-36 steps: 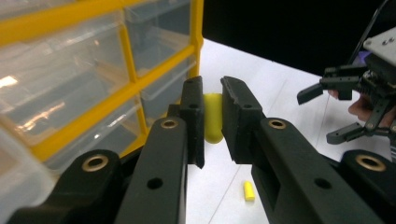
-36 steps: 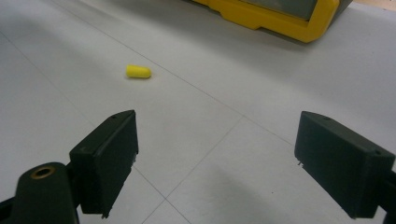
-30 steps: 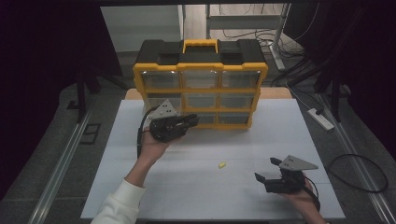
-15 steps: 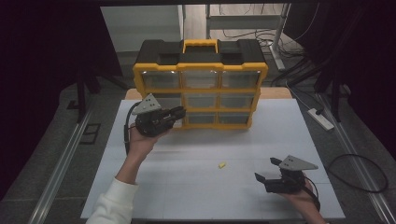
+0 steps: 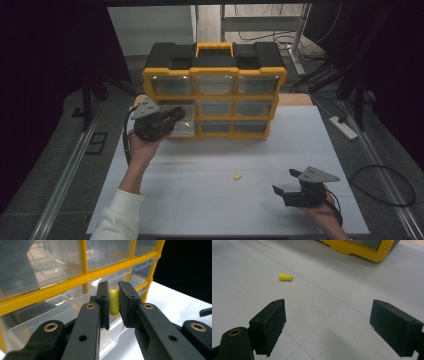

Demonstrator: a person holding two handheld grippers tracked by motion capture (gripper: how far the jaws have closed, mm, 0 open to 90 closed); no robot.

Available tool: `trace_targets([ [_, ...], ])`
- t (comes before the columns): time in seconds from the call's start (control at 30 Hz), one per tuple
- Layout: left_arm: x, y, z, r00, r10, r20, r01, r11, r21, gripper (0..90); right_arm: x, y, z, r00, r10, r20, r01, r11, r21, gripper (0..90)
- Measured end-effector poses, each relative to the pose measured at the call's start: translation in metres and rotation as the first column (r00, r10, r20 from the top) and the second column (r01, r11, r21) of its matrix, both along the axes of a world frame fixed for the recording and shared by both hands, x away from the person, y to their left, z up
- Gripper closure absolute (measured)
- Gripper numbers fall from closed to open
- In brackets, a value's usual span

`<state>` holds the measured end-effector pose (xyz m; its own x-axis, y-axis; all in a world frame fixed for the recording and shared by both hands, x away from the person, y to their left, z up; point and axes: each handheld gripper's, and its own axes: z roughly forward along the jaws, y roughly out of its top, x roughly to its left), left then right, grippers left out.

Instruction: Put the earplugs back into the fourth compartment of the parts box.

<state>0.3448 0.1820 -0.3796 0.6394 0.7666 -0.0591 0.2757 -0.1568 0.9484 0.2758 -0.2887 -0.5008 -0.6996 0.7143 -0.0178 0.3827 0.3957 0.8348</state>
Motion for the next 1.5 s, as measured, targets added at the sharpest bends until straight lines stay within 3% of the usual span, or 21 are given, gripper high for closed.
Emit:
trace_targets([
  [0.33,0.014,0.007,-0.006,0.9988,0.047,-0.018,-0.046,0.9988,0.019,78.6,0.000,0.000,0.000,1.0000,0.000,0.000,0.000,1.0000,-0.002,14.3],
  [0.67,0.018,0.011,-0.009,0.9974,0.067,-0.027,-0.067,0.9976,0.018,76.6,0.000,0.000,-0.001,1.0000,-0.002,-0.003,0.002,1.0000,-0.003,14.3],
  [0.7,0.018,0.010,-0.009,0.9970,0.072,-0.028,-0.072,0.9973,0.017,71.1,0.000,0.000,0.000,1.0000,-0.002,-0.002,0.002,1.0000,-0.002,14.3],
  [0.77,0.017,0.008,-0.008,0.9956,0.092,-0.021,-0.091,0.9956,0.021,47.9,0.000,0.000,0.000,1.0000,-0.002,-0.002,0.002,1.0000,-0.002,14.3],
  [0.8,0.016,0.007,-0.007,0.9954,0.094,-0.016,-0.094,0.9954,0.018,41.4,0.000,0.000,0.000,1.0000,-0.002,-0.001,0.002,1.0000,-0.002,14.2],
  [0.9,0.013,0.004,-0.004,0.9980,0.061,-0.018,-0.061,0.9980,-0.016,32.0,0.000,0.000,0.000,1.0000,-0.002,-0.001,0.002,1.0000,-0.002,14.3],
  [1.0,0.012,0.002,-0.003,0.9990,0.026,-0.037,-0.027,0.9993,-0.025,26.7,0.000,0.000,0.000,1.0000,-0.002,0.000,0.002,1.0000,0.000,14.3],
  [1.23,0.008,-0.005,-0.001,0.9983,-0.028,-0.051,0.026,0.9993,-0.027,23.7,0.000,0.000,0.000,1.0000,-0.001,0.000,0.001,1.0000,-0.001,14.3],
  [1.47,-0.001,-0.020,0.002,0.9922,-0.108,-0.063,0.106,0.9940,-0.023,22.6,0.000,0.000,0.000,1.0000,-0.002,0.000,0.002,1.0000,-0.001,14.3],
  [1.5,-0.003,-0.025,0.001,0.9882,-0.136,-0.071,0.134,0.9904,-0.033,22.5,0.000,0.000,0.000,1.0000,-0.001,0.000,0.001,1.0000,0.000,14.3],
])
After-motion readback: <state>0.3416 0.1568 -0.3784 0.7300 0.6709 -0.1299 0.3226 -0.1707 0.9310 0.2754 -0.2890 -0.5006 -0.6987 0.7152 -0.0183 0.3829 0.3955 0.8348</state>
